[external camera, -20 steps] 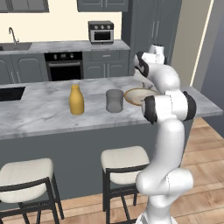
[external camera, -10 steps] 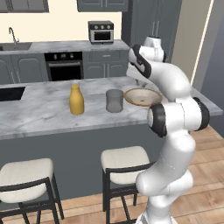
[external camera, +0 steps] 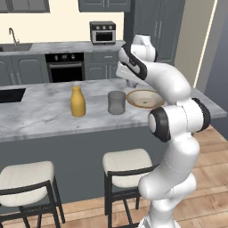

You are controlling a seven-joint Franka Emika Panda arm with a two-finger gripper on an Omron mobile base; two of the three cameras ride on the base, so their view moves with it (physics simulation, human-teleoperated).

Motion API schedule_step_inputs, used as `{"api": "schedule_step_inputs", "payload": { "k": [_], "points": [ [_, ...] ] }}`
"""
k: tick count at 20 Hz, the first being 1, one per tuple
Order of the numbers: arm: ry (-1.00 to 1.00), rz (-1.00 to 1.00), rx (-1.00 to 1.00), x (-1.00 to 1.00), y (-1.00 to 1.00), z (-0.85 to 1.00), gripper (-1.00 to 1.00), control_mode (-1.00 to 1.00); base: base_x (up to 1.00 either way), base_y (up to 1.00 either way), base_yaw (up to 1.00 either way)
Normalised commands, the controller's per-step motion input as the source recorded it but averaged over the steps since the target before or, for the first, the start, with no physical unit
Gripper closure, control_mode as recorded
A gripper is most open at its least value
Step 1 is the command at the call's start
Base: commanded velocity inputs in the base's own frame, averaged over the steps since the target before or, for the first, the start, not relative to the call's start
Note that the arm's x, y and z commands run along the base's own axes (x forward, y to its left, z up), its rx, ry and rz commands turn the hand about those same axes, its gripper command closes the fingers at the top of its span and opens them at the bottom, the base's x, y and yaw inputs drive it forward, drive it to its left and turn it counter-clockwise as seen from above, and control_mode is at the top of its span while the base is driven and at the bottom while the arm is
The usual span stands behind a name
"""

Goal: There are two ice cubes in the ice bowl. Place both ice cubes in the glass cup.

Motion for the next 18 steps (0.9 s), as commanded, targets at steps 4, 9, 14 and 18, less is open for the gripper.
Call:
{"api": "schedule_step_inputs", "payload": {
  "k": [4, 9, 14, 18],
  "points": [
    [0.00, 0.00, -0.03, 0.15, 0.40, 0.00, 1.00, -1.00, 0.00, 0.00, 0.00],
    [-0.02, 0.01, -0.16, 0.09, 0.25, -0.21, 1.00, -1.00, 0.00, 0.00, 0.00],
    [-0.07, 0.00, -0.09, 0.09, 0.19, -0.26, 1.00, -1.00, 0.00, 0.00, 0.00],
    [-0.08, 0.00, 0.00, 0.11, 0.02, -0.12, 1.00, -1.00, 0.00, 0.00, 0.00]
  ]
}}
